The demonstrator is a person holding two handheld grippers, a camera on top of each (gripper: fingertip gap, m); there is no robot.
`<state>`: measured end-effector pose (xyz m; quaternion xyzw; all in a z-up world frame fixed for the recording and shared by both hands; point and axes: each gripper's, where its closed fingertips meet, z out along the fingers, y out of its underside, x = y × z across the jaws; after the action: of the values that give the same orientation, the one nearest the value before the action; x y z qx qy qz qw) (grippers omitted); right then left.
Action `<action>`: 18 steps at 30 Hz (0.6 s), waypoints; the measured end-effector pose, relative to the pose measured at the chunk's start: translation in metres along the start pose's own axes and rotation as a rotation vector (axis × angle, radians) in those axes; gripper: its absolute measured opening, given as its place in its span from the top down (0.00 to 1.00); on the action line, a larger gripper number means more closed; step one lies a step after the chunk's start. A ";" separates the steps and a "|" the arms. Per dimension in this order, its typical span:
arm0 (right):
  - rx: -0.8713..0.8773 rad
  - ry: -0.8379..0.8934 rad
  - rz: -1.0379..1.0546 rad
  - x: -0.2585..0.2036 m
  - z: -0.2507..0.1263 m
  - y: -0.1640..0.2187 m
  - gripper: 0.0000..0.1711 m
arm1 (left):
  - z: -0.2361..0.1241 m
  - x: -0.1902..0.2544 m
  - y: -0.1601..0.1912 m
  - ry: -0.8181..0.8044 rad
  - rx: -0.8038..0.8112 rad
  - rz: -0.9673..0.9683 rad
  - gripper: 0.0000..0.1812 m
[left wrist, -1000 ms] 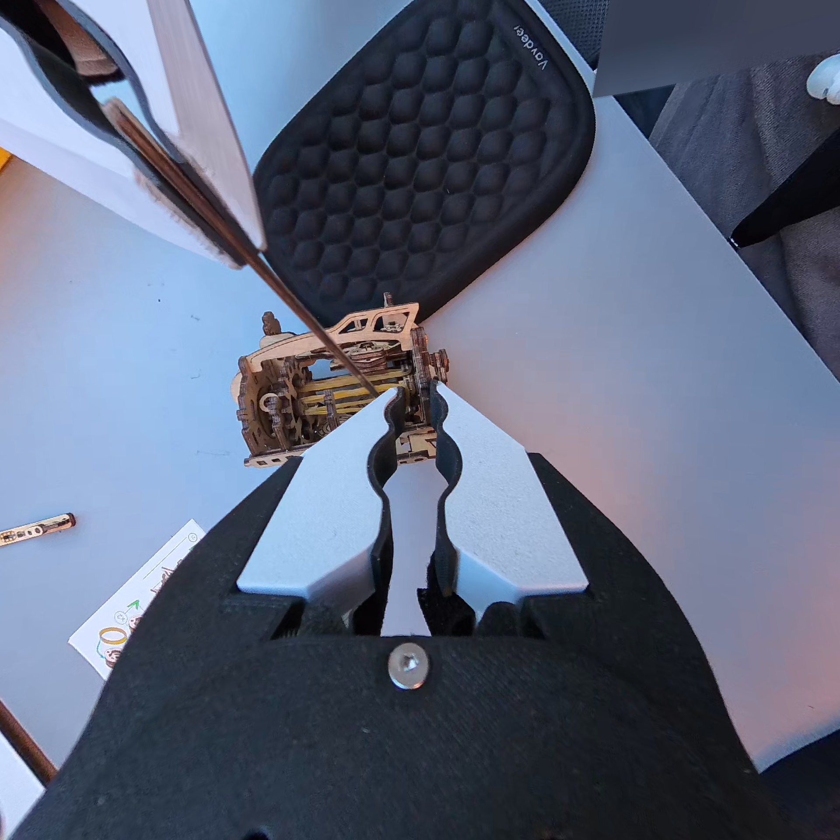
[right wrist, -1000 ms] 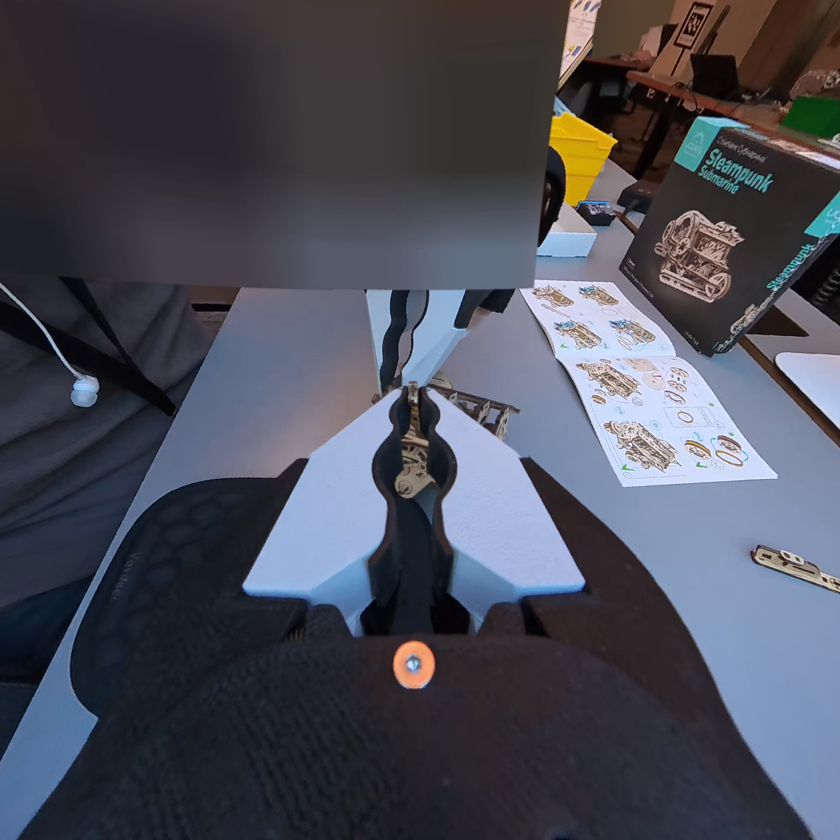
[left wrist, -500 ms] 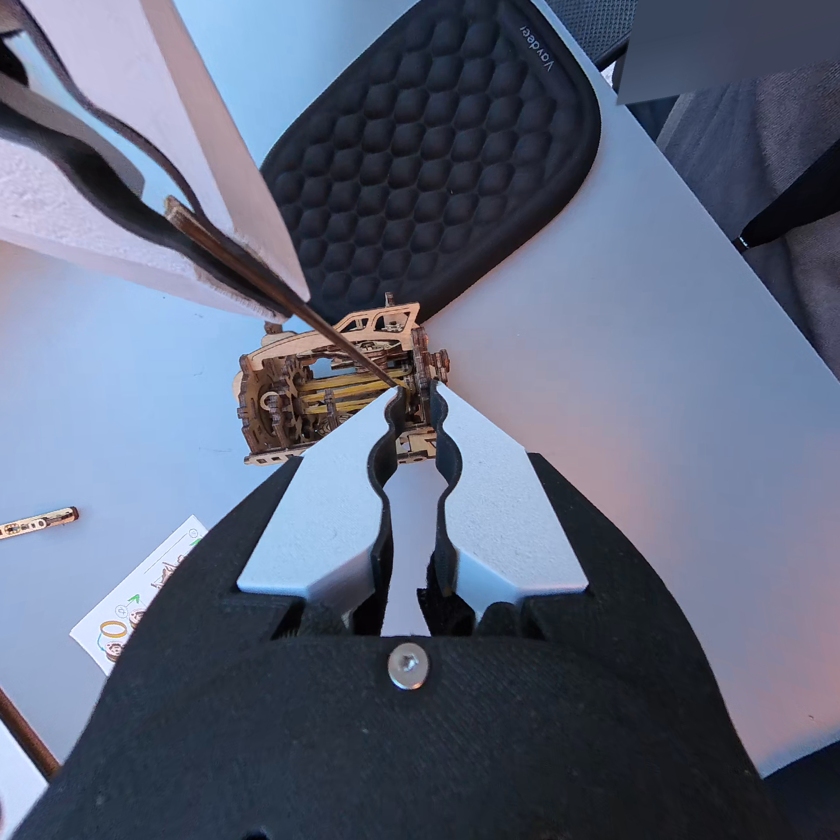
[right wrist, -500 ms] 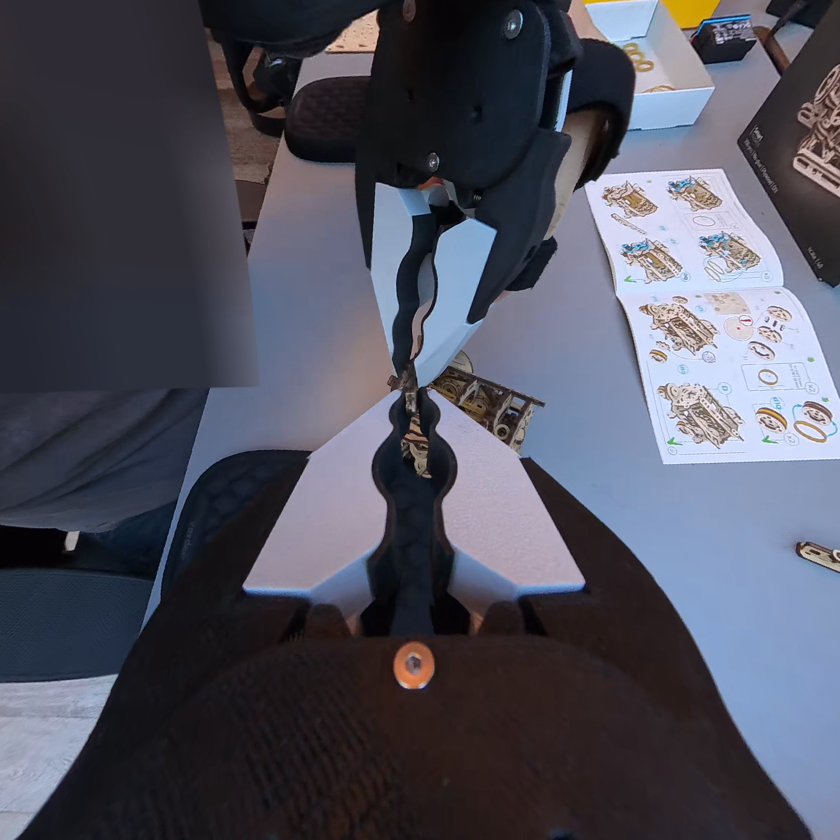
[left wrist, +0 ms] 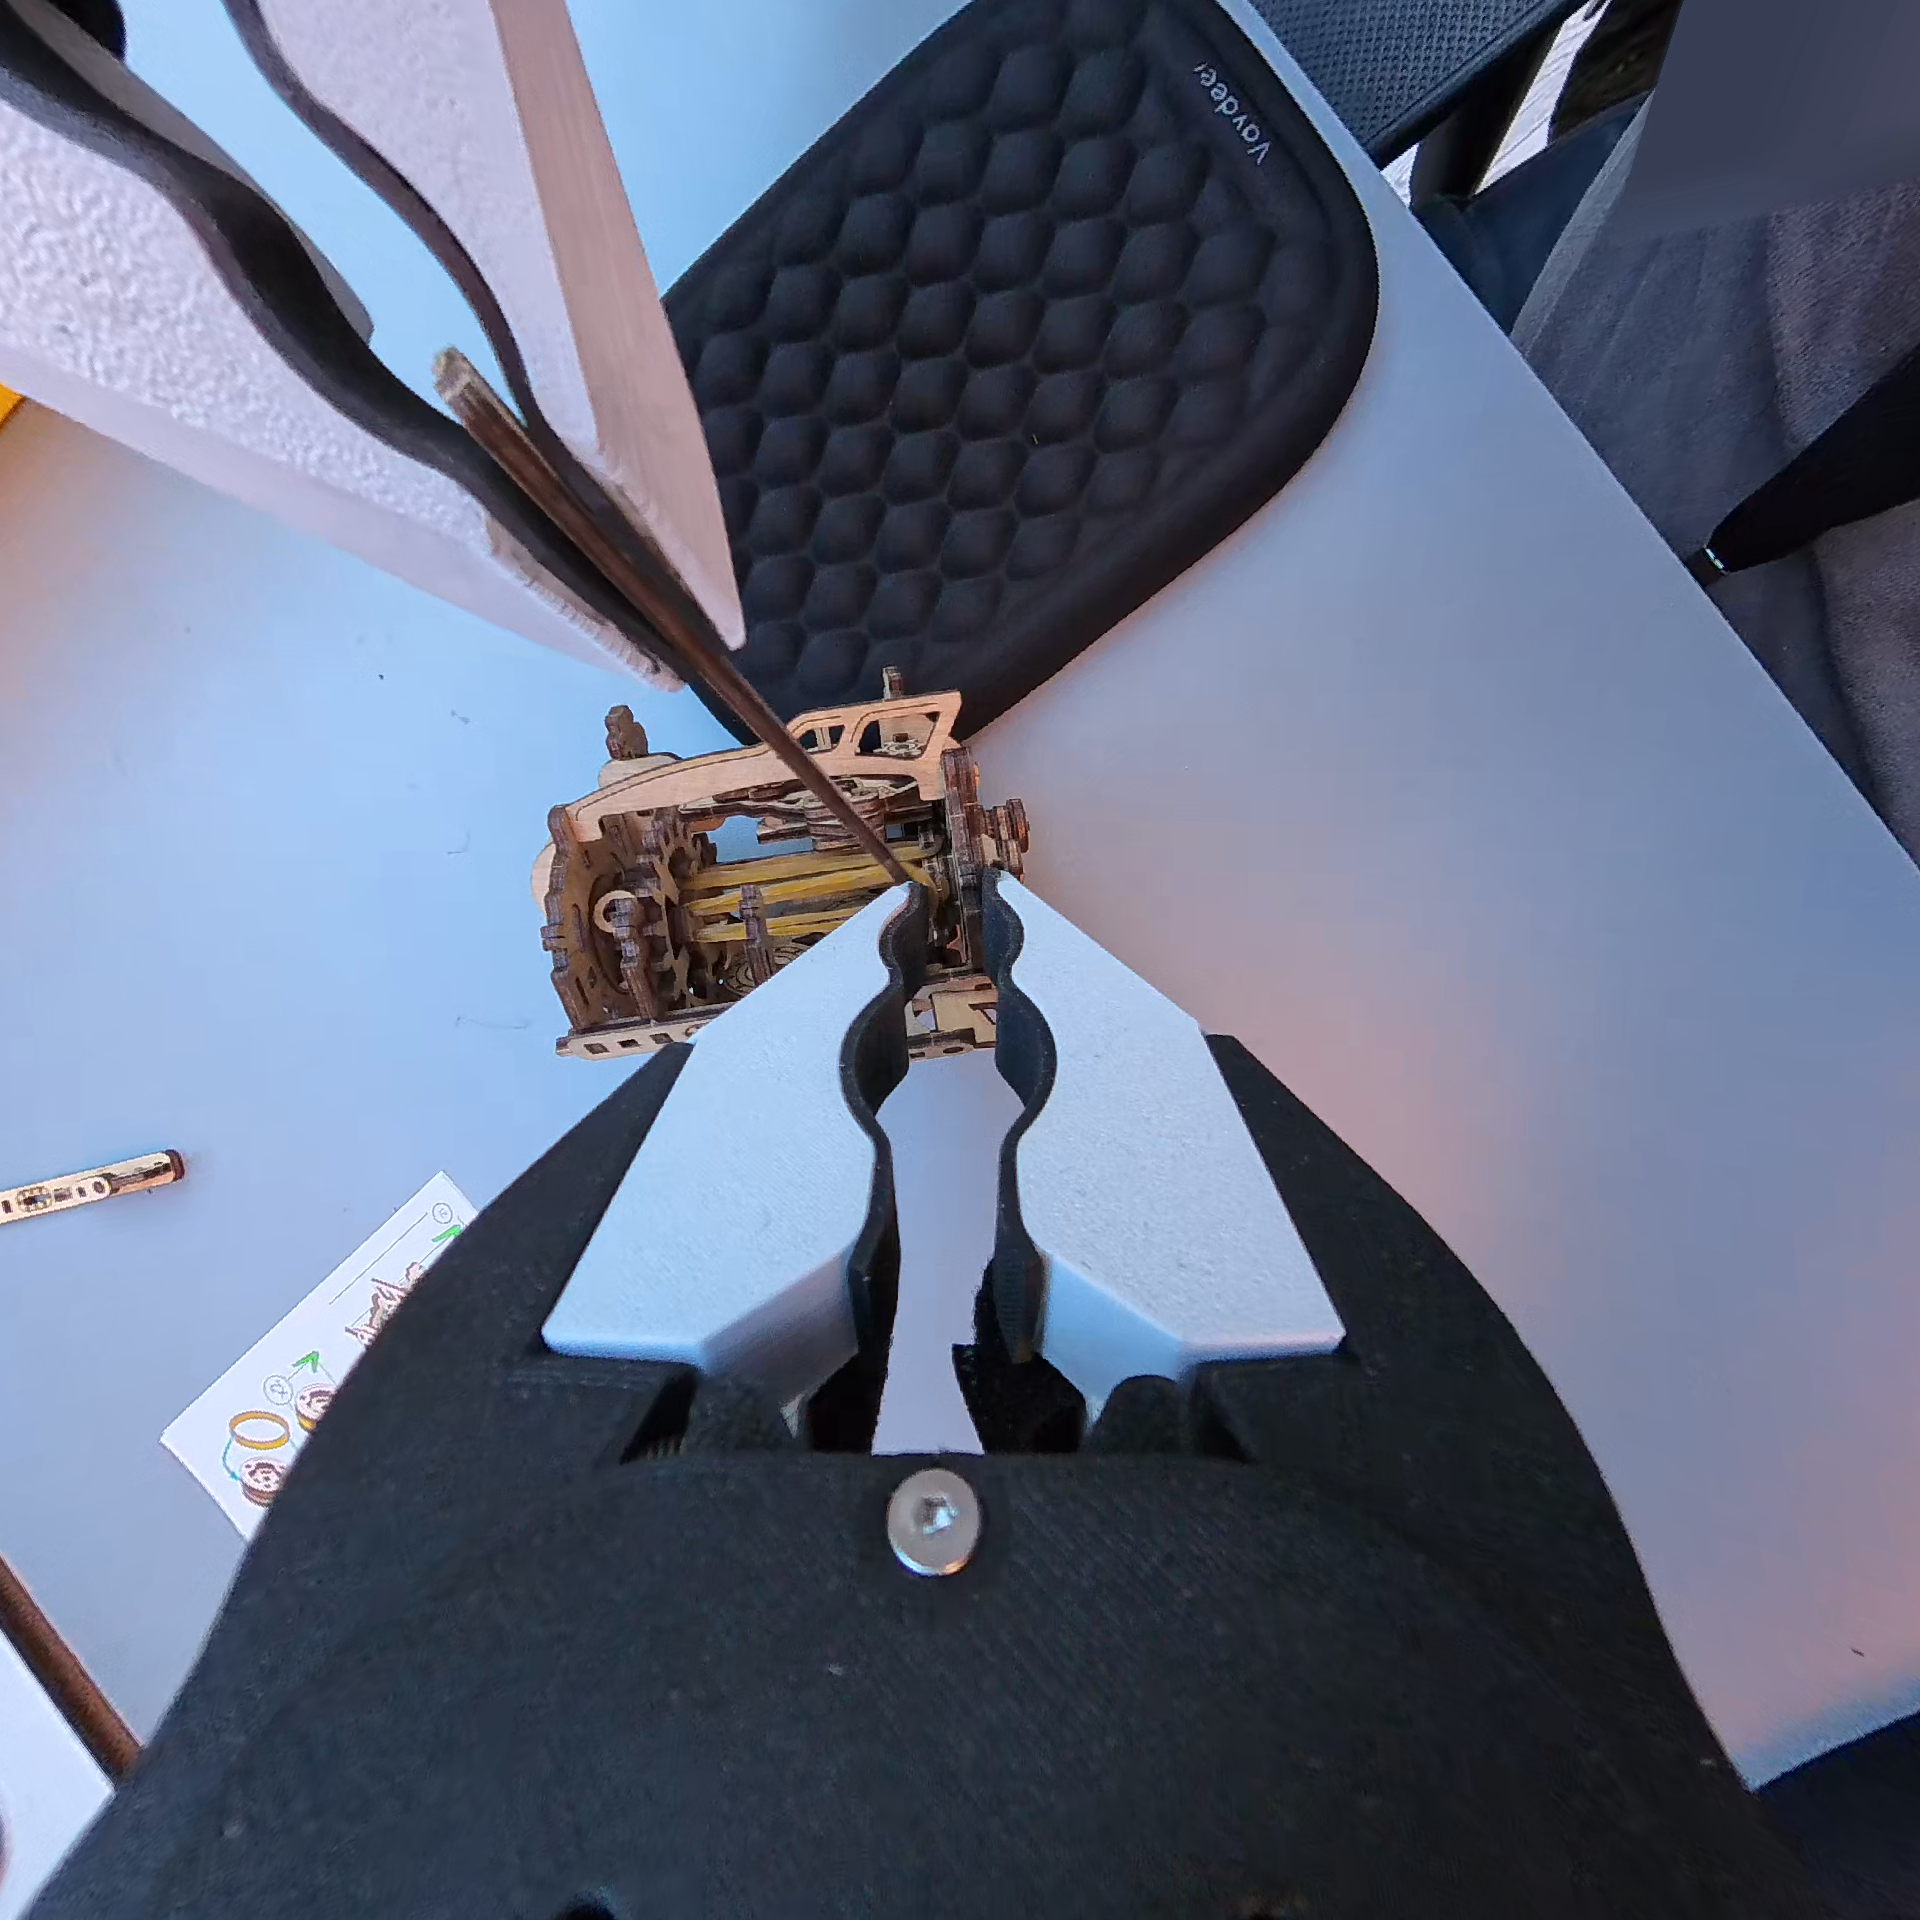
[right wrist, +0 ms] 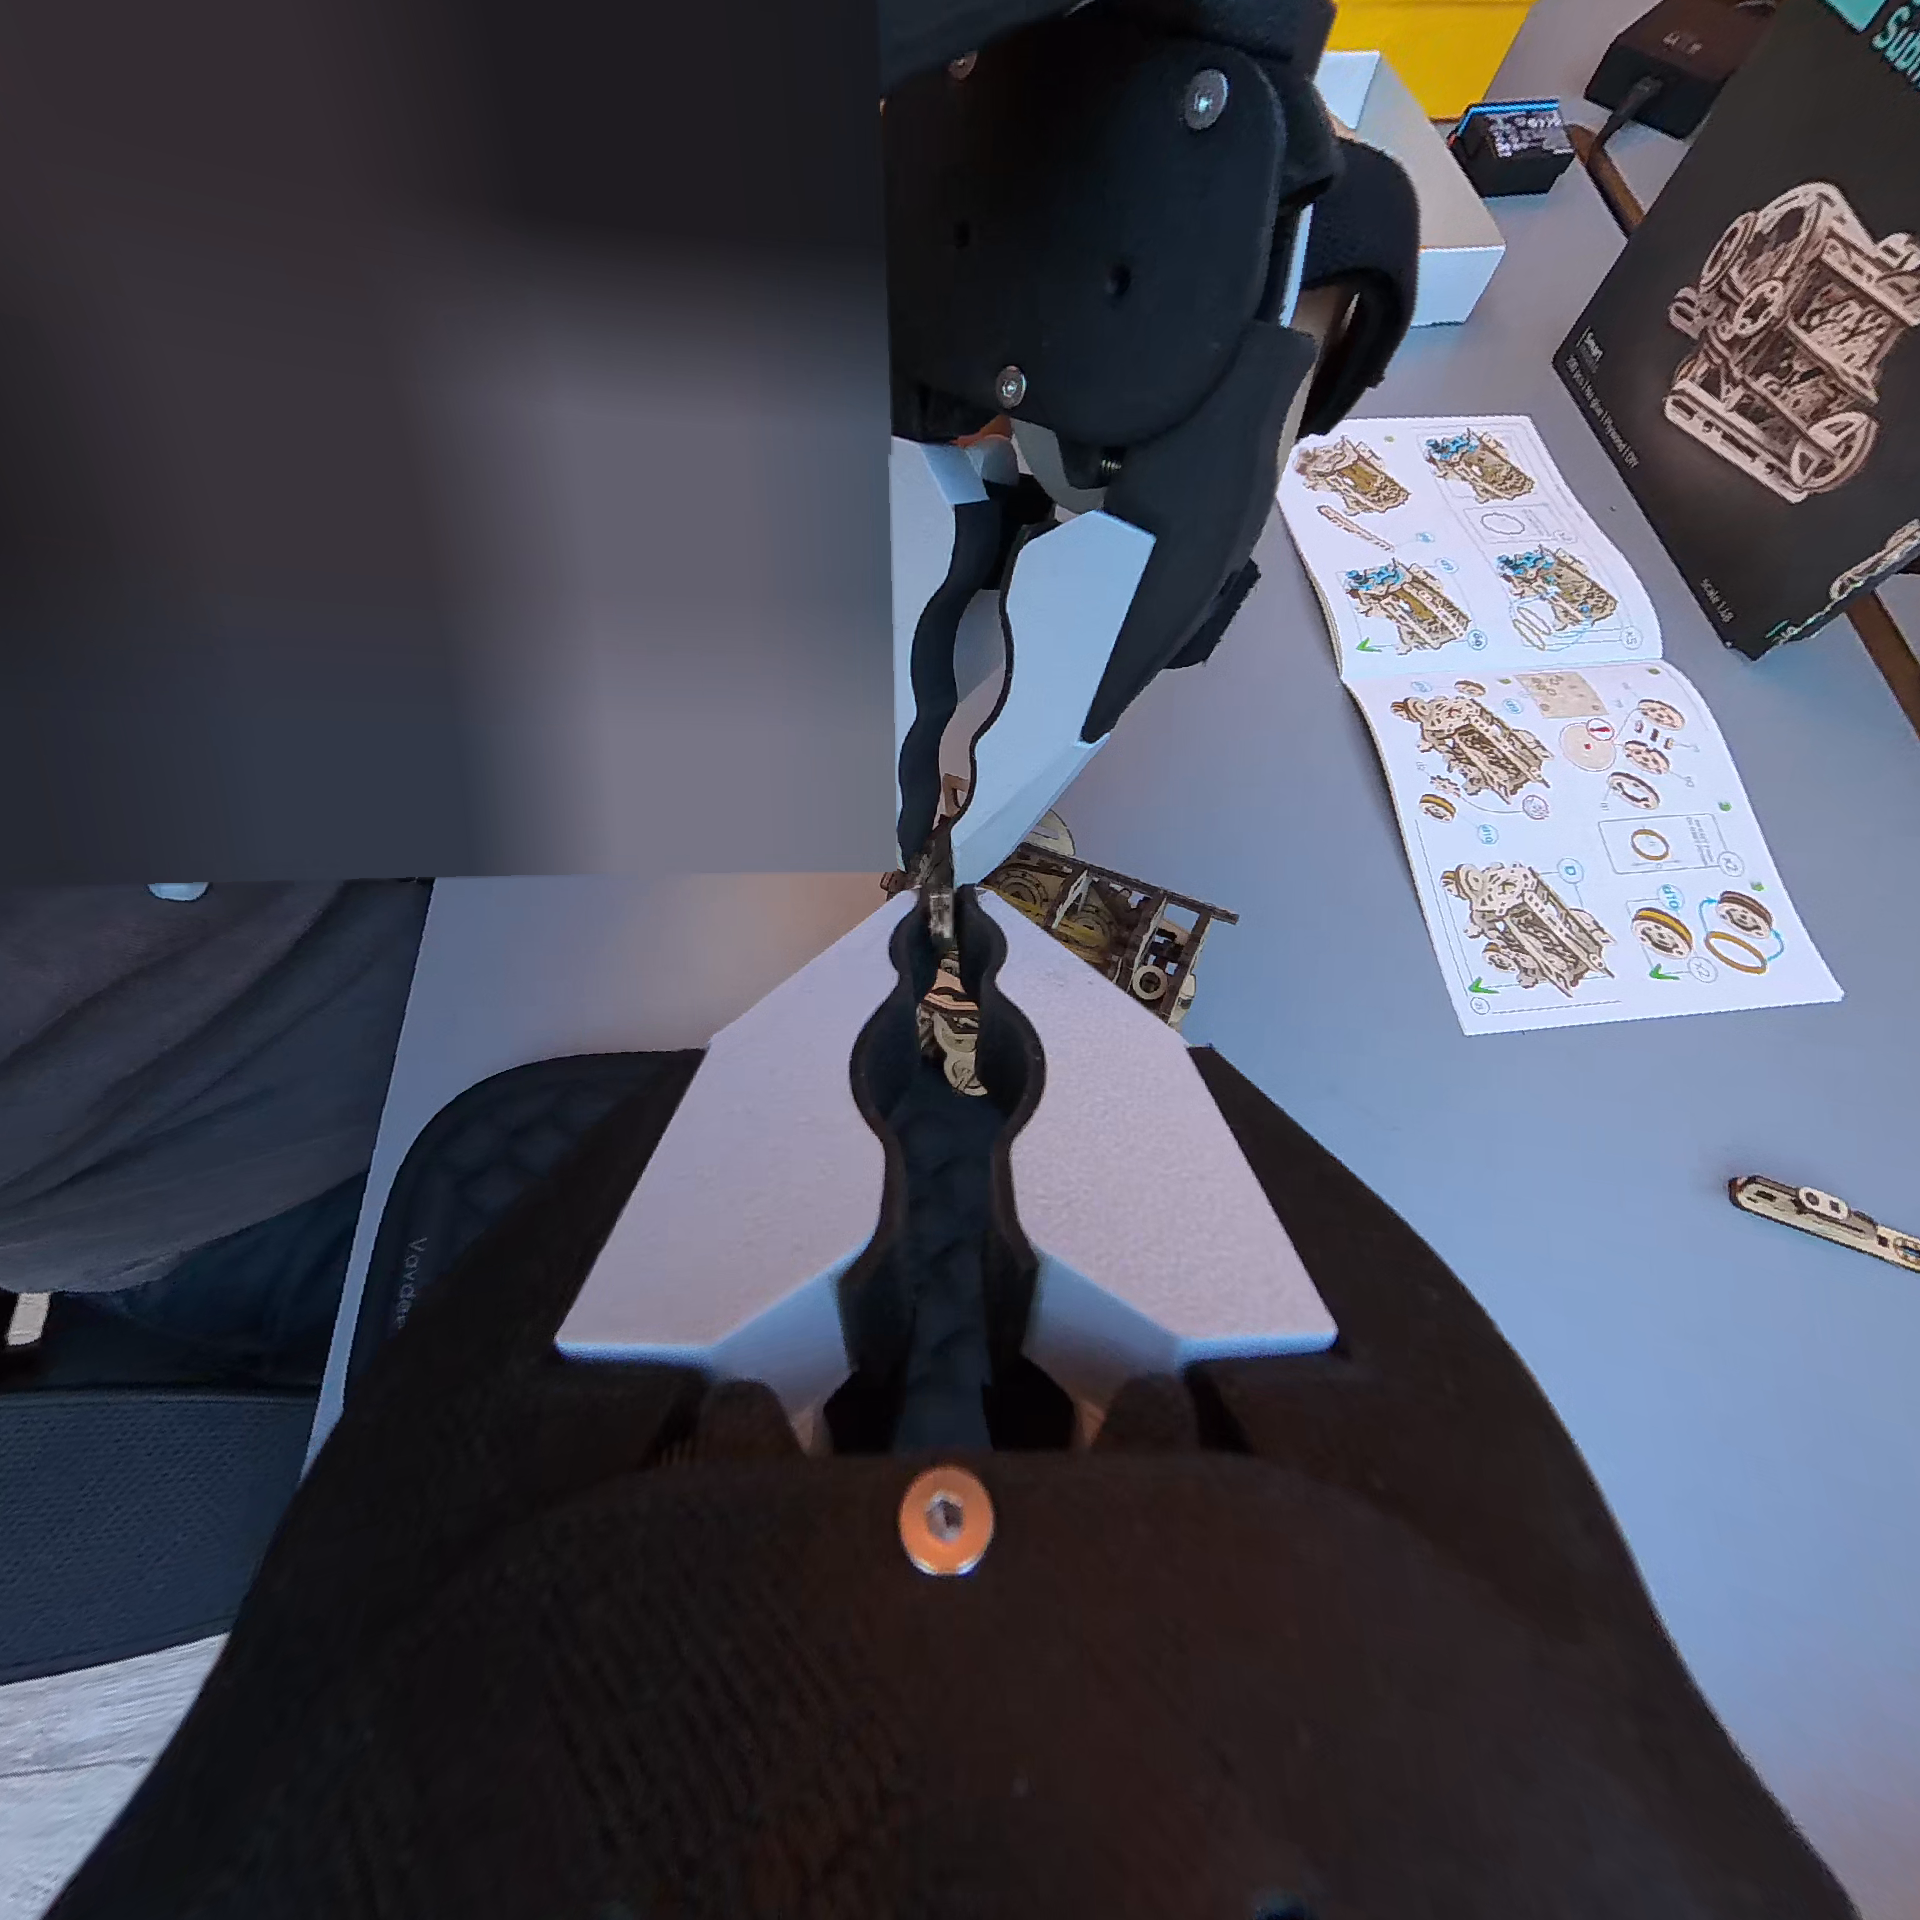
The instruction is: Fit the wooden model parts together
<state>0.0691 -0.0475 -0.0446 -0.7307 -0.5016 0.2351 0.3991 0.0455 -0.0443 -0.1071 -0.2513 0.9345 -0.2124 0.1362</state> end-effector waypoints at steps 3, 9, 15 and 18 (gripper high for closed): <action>0.016 0.024 -0.005 0.002 -0.001 0.000 1.00 | 0.000 0.000 0.000 -0.002 -0.003 0.008 0.96; 0.039 0.032 0.017 0.001 -0.003 0.001 0.99 | 0.000 0.000 0.000 -0.002 -0.004 0.010 0.96; 0.063 0.048 0.042 0.000 -0.005 0.002 0.99 | 0.000 0.000 0.000 0.000 0.000 0.008 0.96; 0.081 0.064 0.053 0.001 -0.007 0.003 0.99 | 0.000 0.000 0.000 0.001 0.001 0.009 0.96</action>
<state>0.0761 -0.0497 -0.0432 -0.7341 -0.4592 0.2419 0.4378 0.0455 -0.0443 -0.1071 -0.2471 0.9355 -0.2124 0.1368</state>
